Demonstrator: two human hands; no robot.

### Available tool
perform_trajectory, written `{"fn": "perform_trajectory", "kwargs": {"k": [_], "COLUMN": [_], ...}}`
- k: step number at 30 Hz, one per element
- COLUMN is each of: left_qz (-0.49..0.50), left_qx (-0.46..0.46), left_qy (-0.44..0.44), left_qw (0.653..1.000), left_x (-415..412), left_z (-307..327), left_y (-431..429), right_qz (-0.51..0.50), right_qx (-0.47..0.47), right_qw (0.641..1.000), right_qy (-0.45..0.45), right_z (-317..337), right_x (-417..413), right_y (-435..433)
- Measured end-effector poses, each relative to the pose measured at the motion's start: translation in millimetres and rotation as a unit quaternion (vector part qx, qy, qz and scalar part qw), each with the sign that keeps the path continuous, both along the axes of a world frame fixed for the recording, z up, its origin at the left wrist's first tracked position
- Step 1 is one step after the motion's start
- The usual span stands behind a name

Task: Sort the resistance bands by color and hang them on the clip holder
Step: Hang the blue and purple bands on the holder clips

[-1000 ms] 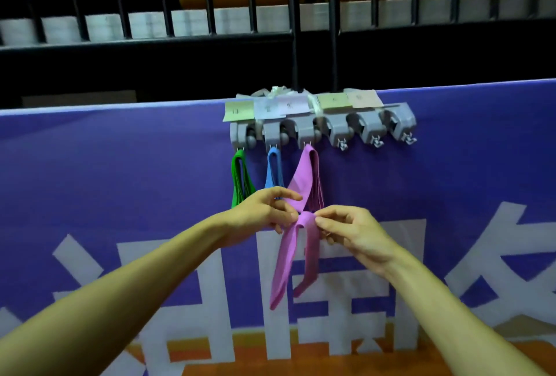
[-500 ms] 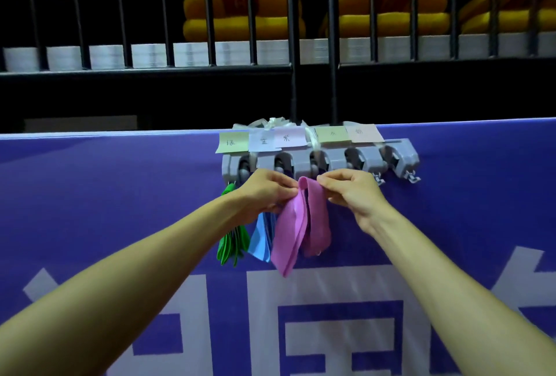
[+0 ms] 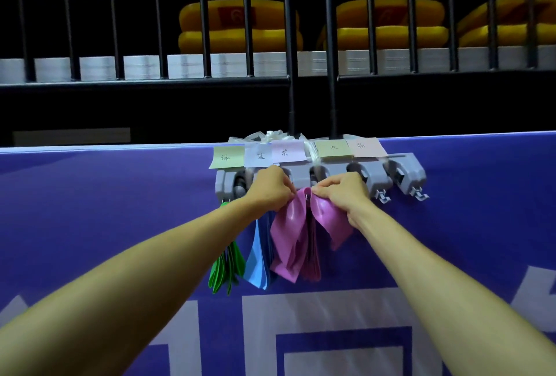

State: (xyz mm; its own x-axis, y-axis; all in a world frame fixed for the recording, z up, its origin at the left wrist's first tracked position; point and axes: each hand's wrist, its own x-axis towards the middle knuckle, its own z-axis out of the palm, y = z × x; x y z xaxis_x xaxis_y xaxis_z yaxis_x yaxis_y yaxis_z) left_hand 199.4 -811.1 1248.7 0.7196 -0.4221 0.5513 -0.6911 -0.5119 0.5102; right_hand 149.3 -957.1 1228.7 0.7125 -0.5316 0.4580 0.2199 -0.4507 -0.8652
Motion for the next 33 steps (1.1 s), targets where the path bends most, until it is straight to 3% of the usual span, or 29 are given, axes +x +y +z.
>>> {"fn": "perform_trajectory", "kwargs": {"k": [6, 15, 25, 33], "left_qz": [0.029, 0.024, 0.036, 0.003], "left_qx": [0.034, 0.066, 0.049, 0.004], "left_qy": [-0.038, -0.063, -0.112, -0.117], "left_qw": [0.998, 0.996, 0.992, 0.993], "left_x": [11.1, 15.5, 9.2, -32.9], "left_z": [-9.4, -25.1, -28.0, -29.8], "left_y": [-7.0, -13.6, -10.4, 25.1], "right_qz": [-0.084, -0.120, -0.077, -0.055], "right_qx": [-0.117, -0.202, -0.247, -0.272], "right_qw": [0.989, 0.970, 0.966, 0.957], "right_qy": [0.043, 0.063, 0.024, 0.085], "right_z": [-4.3, -21.0, -38.0, -46.3], "right_x": [10.1, 15.3, 0.8, -40.0], "right_y": [4.3, 7.3, 3.6, 3.4]}}
